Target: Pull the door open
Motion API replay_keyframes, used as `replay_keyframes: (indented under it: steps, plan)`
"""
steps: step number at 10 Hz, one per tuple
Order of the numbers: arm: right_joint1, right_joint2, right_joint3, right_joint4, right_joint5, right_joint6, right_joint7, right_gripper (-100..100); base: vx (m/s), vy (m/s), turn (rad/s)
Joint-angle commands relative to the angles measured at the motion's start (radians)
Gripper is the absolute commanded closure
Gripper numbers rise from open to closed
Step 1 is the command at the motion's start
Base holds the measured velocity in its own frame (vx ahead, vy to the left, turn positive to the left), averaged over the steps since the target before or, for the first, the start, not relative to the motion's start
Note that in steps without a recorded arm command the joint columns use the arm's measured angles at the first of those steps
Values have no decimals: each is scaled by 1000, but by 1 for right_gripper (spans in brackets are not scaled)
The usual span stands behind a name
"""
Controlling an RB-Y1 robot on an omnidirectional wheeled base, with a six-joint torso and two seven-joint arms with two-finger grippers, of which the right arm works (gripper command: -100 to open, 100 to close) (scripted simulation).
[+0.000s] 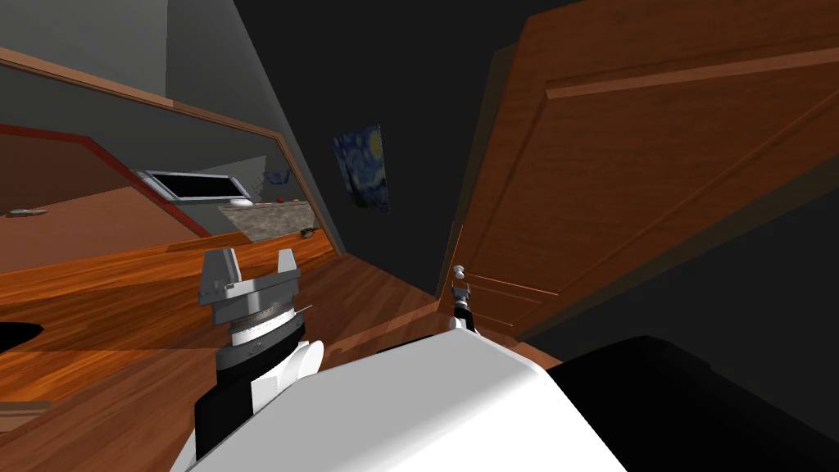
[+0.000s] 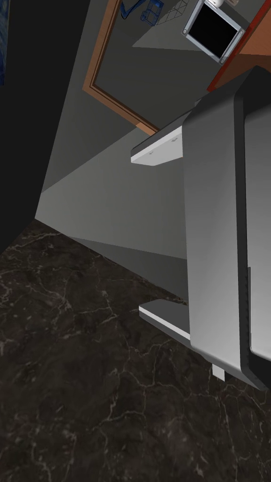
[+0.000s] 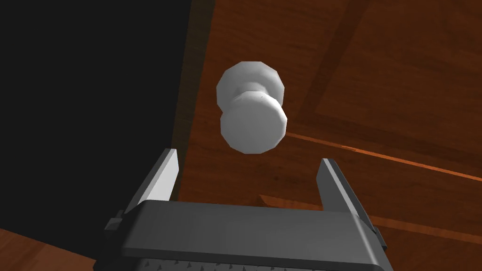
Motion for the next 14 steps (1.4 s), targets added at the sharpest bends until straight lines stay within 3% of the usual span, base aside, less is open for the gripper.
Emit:
replay_keyframes:
  steps: [1, 6, 7, 8, 9, 10, 12, 13, 14]
  plan:
    - [-3, 7, 10, -4, -24, 1, -50, -100, -82, -11, 40]
    - [-8, 18, 26, -10, -62, 2, -140, -100, -56, -7, 24]
    - [-8, 17, 24, -7, -57, 0, -129, -100, -19, 0, 2]
    - [5, -14, 23, 1, -63, -2, -167, -100, 110, -6, 63]
    - [5, -14, 23, 1, -63, -2, -167, -100, 139, -10, 38]
    - [14, -37, 23, 7, -67, -4, -191, -100, 139, -8, 55]
    - [25, -63, 22, 14, -72, -7, -219, -100, 131, -5, 42]
    - [36, -88, 21, 21, -76, -9, -246, -100, 119, -21, 66]
    - [36, -88, 21, 21, -76, -9, -246, -100, 98, -2, 29]
